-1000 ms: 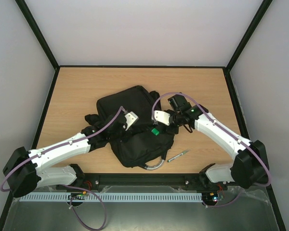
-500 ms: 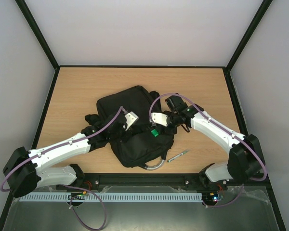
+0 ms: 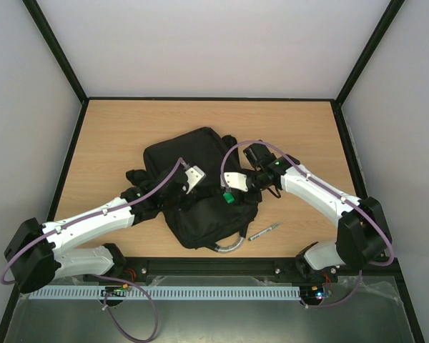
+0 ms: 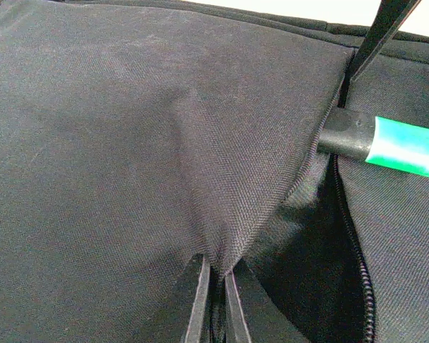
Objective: Pack the student bag
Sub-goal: Place the stationery in the student bag.
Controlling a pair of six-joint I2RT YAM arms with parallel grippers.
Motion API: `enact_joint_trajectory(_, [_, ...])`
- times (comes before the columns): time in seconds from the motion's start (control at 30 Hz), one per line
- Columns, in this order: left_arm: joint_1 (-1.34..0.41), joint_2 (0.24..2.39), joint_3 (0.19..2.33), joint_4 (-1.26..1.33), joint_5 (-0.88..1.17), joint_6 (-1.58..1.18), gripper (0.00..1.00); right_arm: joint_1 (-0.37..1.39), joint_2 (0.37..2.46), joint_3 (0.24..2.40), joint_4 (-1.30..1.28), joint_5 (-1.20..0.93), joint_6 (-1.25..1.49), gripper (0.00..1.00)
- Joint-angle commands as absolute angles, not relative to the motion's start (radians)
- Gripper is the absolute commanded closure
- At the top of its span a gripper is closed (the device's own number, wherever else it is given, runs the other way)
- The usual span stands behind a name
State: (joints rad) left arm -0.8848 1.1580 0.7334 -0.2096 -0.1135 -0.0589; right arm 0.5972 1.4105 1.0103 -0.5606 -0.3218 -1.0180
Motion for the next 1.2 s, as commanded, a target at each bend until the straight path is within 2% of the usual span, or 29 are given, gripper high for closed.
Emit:
enact_joint_trajectory(0.0, [-0.887,1.137,0.738,-0.153,-0.097,-0.049,0.96,0.607,1.410,1.007,-0.612,-0.371,-1.020,0.30])
enact_joint_trajectory(0.47, [-0.887,1.134,0.738,-0.155,-0.098,-0.050,0.96,0.611,1.404,0.952,-0.245,-0.201,-0.749,0.34])
enact_joint_trajectory(0.77, [-0.887,1.127,0.737,-0.155,-0.102,-0.049,0.96,0.618,1.403,1.009,-0.335,-0.175,-0.755,0.38])
enact_joint_trajectory(1.17, [-0.887,1.128,0.738,-0.155,-0.096,-0.049,0.96,0.620,1.426,0.992,-0.192,-0.053,-0.715,0.38])
